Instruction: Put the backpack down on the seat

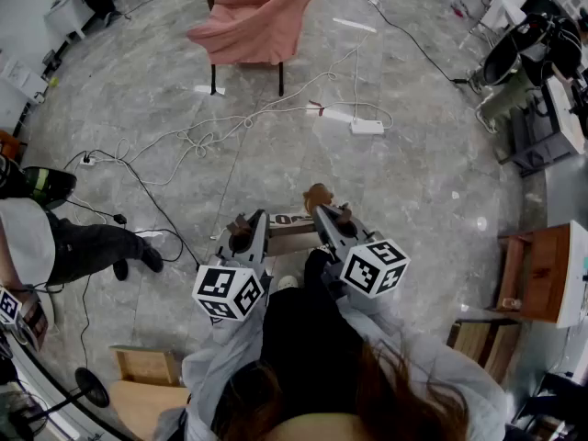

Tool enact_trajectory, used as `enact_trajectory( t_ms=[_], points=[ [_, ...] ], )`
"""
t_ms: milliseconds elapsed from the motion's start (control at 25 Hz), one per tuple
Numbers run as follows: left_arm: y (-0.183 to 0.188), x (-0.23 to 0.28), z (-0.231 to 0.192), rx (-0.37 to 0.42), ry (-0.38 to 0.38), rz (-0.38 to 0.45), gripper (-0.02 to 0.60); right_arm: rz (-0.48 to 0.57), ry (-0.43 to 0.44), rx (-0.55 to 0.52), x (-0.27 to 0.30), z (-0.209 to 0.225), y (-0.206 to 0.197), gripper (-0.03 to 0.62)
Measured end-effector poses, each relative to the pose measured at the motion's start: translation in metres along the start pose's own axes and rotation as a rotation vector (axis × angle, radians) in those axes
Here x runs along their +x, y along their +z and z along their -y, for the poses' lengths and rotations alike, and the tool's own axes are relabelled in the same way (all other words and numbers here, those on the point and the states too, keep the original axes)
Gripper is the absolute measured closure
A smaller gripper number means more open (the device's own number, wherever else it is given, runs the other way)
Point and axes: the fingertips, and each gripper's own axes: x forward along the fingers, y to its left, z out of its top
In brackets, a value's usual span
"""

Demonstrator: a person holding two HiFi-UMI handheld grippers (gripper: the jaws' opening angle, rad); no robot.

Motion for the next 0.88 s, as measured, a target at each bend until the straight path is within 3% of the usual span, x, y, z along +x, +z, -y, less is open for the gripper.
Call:
enact_trajectory(
  t_ms=[360, 520, 880],
  points=[
    [-0.01, -0.039, 0.001, -0.016, 0.0, -0.005, 0.566, 0.0, 0.0, -0.041, -0.013, -0.026, -0.021, 0.586],
    [-0.011, -0.043, 0.001, -0.032, -0.014, -0.001, 0.568, 0.007, 0.016, 0.016, -0.014, -0.028, -0.019, 0.585],
    [-0.006, -0.006, -0.02, -0.042, -0.024, -0.008, 0.566, 0.013, 0.028, 0.011, 0.017, -0.011, 0.001, 0.585]
  ],
)
